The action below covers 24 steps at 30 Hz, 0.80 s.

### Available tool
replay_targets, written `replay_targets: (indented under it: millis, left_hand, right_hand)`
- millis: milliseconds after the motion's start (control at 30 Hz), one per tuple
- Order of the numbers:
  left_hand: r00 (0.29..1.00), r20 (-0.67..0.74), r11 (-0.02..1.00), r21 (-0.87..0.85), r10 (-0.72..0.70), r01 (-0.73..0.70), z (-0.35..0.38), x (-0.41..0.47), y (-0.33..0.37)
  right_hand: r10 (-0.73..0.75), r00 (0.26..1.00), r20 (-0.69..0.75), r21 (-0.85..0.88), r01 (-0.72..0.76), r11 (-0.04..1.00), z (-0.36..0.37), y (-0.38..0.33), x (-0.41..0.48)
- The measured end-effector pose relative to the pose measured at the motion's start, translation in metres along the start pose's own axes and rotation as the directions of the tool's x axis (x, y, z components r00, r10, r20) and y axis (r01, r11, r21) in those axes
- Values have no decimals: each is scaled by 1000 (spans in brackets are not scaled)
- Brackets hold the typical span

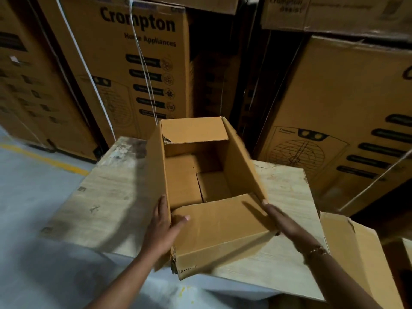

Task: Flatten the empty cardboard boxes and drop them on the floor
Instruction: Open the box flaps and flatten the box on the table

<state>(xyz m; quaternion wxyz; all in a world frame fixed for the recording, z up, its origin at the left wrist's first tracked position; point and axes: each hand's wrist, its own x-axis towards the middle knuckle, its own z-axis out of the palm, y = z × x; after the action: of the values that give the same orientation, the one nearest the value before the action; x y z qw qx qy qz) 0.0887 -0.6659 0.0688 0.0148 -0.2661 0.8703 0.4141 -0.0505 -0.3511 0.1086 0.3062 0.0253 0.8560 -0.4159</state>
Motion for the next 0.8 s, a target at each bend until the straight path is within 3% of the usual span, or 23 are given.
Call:
replay_targets:
  millis: [67, 100, 167, 267, 333, 433, 500, 567, 600, 633, 667, 733, 800]
  left_hand:
    - [999, -36, 994, -110, -28, 24, 7, 1, 7]
    - [998, -50, 997, -68, -29, 26, 9, 1, 10]
    - [997, -75, 974, 226, -12, 29, 9, 4, 13]
    - [980, -52, 685, 723, 190, -94, 10, 7, 28]
    - [984, 67, 570, 807, 166, -152, 13, 9, 47]
    - [990, 142, 679, 728, -18, -93, 9, 18, 75]
    - [999, 38, 814, 581, -18, -7, -4, 12, 92]
    - [984, -174, 987, 153, -32, 59, -27, -3, 111]
    - [981, -176, 990, -132, -78, 55, -41, -14, 115]
    - [992, -94, 944, -325, -90, 55, -56, -27, 116]
    - [998, 47, 910, -409, -53, 67, -69, -42, 114]
    - [954, 298, 929, -361, 28, 85, -82, -68, 100]
    - [916, 401, 995, -82, -26, 65, -72, -85, 72]
  right_hand:
    - [47, 999, 18, 176, -50, 983, 14, 6, 7]
    - [29, 999, 14, 198, -31, 980, 16, 8, 8]
    - [-2, 1000, 22, 178, -2, 984, 12, 13, 11]
    - [-23, 998, 56, 98, 17, 995, 4, 12, 9]
    - [-37, 996, 79, 53, 32, 998, -1, 10, 6]
    - [-78, 990, 116, -31, 82, 996, -17, 6, -1]
    - [-109, 986, 129, -34, 115, 993, -32, 8, -3]
    - [-113, 987, 116, -8, 115, 993, -50, 9, -2]
    - [-114, 987, 111, -2, 115, 993, -59, 9, -2]
    - [-123, 986, 113, -2, 124, 992, -65, 10, 0]
    - [-134, 984, 117, -10, 136, 991, -71, 10, 1]
    - [-159, 973, 169, -6, 163, 987, -76, 7, -2]
    - [-187, 946, 266, -50, 208, 977, -76, 6, -3]
